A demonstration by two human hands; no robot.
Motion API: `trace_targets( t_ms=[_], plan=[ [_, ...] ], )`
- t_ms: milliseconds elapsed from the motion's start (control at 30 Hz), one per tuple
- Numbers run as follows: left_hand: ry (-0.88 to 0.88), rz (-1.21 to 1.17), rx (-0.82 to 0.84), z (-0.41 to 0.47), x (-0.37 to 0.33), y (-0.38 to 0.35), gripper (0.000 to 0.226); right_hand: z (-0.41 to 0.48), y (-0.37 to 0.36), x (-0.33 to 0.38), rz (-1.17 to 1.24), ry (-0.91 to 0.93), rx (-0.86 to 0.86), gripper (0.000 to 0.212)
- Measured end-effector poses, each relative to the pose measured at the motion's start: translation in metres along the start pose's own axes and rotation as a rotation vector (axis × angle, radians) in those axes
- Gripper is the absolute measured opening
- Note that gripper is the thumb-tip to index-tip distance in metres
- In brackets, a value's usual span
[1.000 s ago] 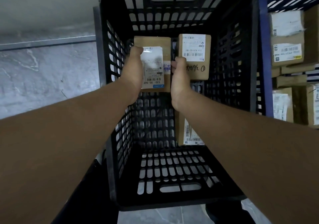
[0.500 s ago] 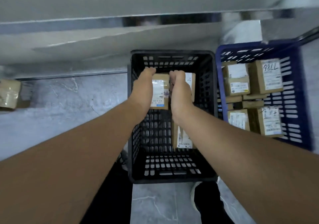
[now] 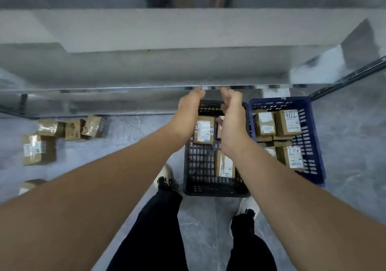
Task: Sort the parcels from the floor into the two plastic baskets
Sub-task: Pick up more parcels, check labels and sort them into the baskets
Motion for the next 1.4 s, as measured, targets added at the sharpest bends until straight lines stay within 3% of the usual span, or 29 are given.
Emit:
trace_targets(
  t_ms=[233,500,700,800,967,1167,1400],
  plan=[
    [-0.112,-0.072,-0.122,-0.101,-0.135,0.003,0.059,-0.16,0.006,0.075,-0.046,0.257,0.084,0.076],
    [-0.467,-0.052,-0.271,-0.223,-0.274,-0.018,0.056,-0.333,0.026,0.151,-0.135,0.544,0.229,0.088],
    [-0.608,-0.052,-0.345,-0.302,-0.35,-0.014,0.06,-0.438,0.029,0.187,-0.147,0.71,0.318,0.081],
    [-0.665,-0.033,-0.364,-0.34,-0.38,-0.01,0.079,-0.485,0.027,0.199,-0.151,0.789,0.375,0.083],
    [-0.766,-0.031,-0.417,-0.394,-0.414,0.003,0.064,-0.547,0.014,0.209,-0.159,0.856,0.457,0.081],
    [-0.773,-0.007,-0.528,-0.451,-0.434,0.036,0.087,-0.608,-0.014,0.199,-0.213,0.895,0.571,0.079],
    [-0.834,-0.011,-0.574,-0.491,-0.437,0.094,0.077,-0.651,-0.061,0.171,-0.228,0.931,0.621,0.071]
  ],
)
Point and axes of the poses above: each hand's wrist, its own z-axis towards the middle knuckle, its own y-axis out of the back of the hand, x = y × z, the point moved 6 cm from there along z, towards the middle knuckle, and after that the axes turned 12 degrees about -y, right-handed, at the moved point
